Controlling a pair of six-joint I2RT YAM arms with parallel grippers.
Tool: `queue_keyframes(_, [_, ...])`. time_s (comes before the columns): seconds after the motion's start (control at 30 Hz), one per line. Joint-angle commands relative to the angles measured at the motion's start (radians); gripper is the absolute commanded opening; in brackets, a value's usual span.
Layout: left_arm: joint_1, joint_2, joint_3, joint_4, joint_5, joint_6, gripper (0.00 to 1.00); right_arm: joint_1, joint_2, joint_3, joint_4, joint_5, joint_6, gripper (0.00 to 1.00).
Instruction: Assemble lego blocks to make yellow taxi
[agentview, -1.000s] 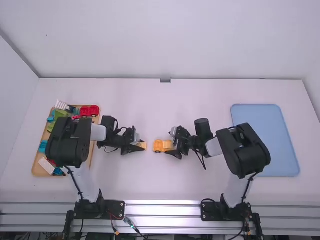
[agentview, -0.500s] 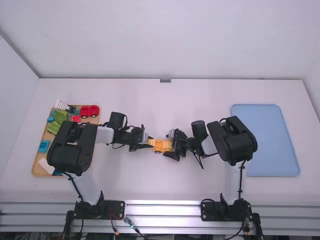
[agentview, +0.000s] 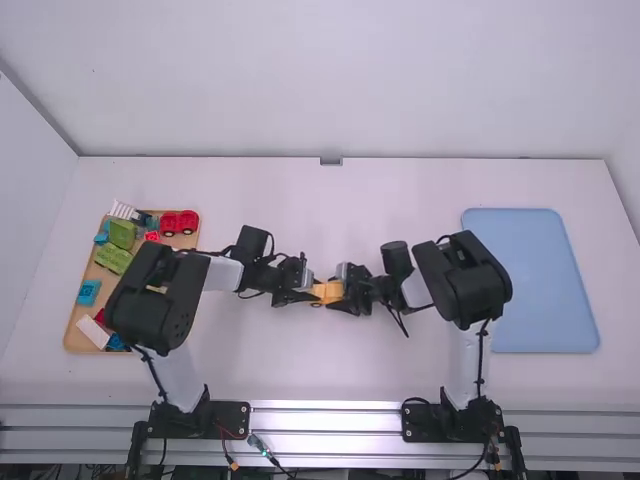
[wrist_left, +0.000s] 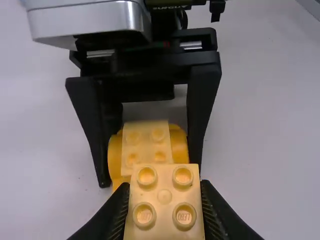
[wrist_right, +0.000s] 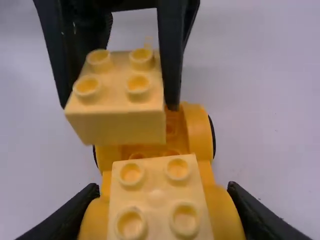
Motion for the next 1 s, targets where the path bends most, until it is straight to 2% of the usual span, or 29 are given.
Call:
queue_keyframes(0.0, [-0.01,-0.008,-0.013,0.009,-0.016,-0.041,0.16,0.019,0.016,0.011,-0.015,0.026,-0.025,0.45])
queue_keyframes(0.13, [-0.01,-0.004,-0.013,0.031,-0.042,-0.079,0.14,0.038,0.016,0.011,-0.012,0.042,-0.026,0.38])
queue_keyframes(0.5, [-0.002,0.034,-0.013,0.036,-0.035,-0.083,0.08,0.039,0.016,0.011,-0.008,0.097,0.012,0.36])
queue_keyframes(0.63, [0.031,0.014,-0.013,0.063,0.069,-0.084,0.09,0.038,0.016,0.011,-0.008,0.097,0.011,0.36])
queue_keyframes(0.97, [0.031,0.002,-0.015,-0.032,0.024,-0.033,0.1,0.038,0.016,0.012,-0.008,0.097,0.011,0.36])
